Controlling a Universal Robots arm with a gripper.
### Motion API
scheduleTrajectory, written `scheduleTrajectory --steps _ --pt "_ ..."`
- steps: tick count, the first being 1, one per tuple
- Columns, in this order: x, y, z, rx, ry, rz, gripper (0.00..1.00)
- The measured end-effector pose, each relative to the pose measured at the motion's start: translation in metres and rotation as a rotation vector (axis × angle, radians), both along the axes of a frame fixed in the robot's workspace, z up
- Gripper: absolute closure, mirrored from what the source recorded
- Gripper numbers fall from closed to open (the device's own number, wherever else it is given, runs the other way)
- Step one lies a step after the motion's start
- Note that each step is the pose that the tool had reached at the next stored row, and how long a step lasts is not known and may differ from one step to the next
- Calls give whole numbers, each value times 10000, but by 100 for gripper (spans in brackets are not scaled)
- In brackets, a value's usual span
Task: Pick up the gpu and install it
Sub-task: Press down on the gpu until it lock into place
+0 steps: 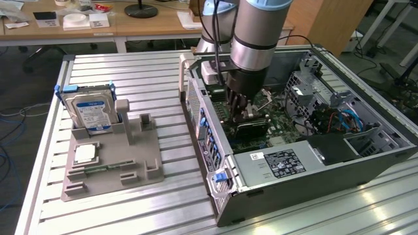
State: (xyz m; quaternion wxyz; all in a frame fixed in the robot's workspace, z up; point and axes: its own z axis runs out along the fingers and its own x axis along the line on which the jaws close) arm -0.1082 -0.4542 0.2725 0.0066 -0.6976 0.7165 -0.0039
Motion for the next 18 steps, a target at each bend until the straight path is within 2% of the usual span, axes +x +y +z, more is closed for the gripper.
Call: scheduleTrajectory --steps 8,10,11,13,14,15,18 --pt "-39 0 -7 3 0 -1 89" --pt "-50 1 -6 1 19 -1 89" --pt "-50 1 -6 1 51 1 89" --pt "-51 0 -6 2 241 0 89" --pt "-51 0 -5 4 309 -1 89" --pt "-52 0 -5 4 339 -1 89" --pt "-51 8 -7 7 340 42 89"
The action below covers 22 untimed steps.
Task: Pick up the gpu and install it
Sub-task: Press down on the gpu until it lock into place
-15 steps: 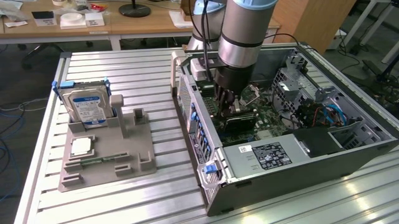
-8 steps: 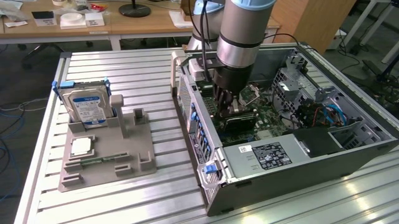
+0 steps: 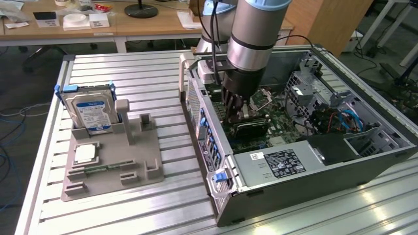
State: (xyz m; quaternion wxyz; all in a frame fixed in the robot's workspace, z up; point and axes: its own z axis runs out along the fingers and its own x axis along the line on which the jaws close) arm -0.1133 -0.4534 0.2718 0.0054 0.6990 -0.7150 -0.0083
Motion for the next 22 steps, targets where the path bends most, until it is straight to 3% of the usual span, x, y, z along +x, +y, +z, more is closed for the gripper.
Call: scheduleTrajectory --steps 3,9,18,22 --pt "0 6 -1 -2 1 304 89" --pt "-5 7 -11 0 -1 309 89" --pt "-8 7 -122 -21 17 307 89" --pt "-5 10 -114 -1 10 308 89"
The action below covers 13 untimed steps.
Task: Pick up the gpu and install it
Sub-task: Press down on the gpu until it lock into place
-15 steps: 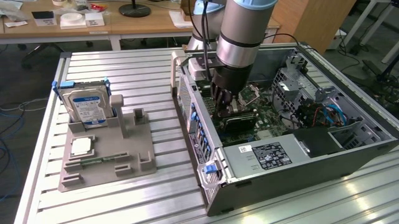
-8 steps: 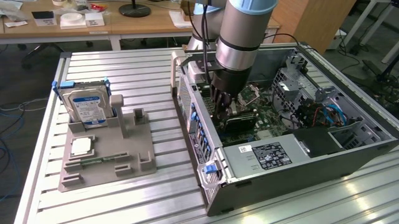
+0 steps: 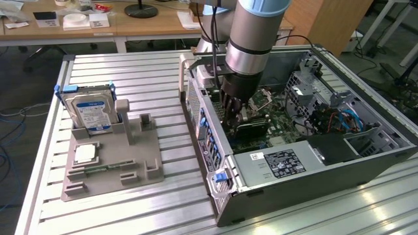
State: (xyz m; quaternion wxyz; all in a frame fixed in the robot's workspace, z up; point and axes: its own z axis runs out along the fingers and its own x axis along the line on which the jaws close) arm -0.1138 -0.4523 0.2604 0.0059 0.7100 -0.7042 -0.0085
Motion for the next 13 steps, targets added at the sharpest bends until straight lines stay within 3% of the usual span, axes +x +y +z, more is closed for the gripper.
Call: scheduleTrajectory --steps 2,4,13 --pt "3 2 22 30 -25 2 89" --pt "1 -1 43 11 -6 2 89" --pt "12 -1 67 9 -41 1 89"
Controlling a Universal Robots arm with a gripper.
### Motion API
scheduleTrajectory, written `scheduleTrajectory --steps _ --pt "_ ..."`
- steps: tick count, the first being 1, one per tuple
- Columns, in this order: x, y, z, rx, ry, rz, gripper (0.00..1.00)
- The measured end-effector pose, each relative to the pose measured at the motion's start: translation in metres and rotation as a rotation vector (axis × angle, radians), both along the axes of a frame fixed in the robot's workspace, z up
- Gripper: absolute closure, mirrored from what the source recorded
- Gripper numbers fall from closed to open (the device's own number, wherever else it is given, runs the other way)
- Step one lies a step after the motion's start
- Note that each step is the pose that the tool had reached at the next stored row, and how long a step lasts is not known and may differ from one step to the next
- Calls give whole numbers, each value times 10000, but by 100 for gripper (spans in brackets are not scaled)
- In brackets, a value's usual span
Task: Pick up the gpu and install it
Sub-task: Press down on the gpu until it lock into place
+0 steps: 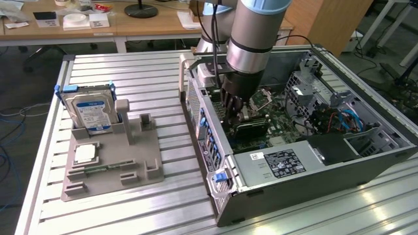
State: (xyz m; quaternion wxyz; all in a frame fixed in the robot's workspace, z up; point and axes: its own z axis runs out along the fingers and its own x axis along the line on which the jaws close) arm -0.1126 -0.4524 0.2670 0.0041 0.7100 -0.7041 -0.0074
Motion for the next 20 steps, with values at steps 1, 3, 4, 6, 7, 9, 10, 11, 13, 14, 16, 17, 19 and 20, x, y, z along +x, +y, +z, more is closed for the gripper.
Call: scheduleTrajectory --steps 1,3,4,6,7,9,10,11,13,14,16,17,19,20 --pt "1 0 16 -1 0 -2 89" --pt "3 1 54 2 -1 -2 89" --pt "4 1 68 1 -1 0 89" --pt "12 1 70 4 -2 2 89" --pt "28 2 71 3 -2 1 89" --pt "70 2 71 1 -1 1 89" --pt "91 2 71 2 -1 0 89" --pt "109 2 71 2 -1 -1 89" --pt "137 2 70 3 -2 0 89" --pt "139 2 70 3 -2 0 89" --pt "139 2 70 2 -1 0 89" --pt "139 2 71 2 -1 -1 89" --pt "140 2 71 2 -1 0 89" --pt "140 2 70 2 -1 0 89"
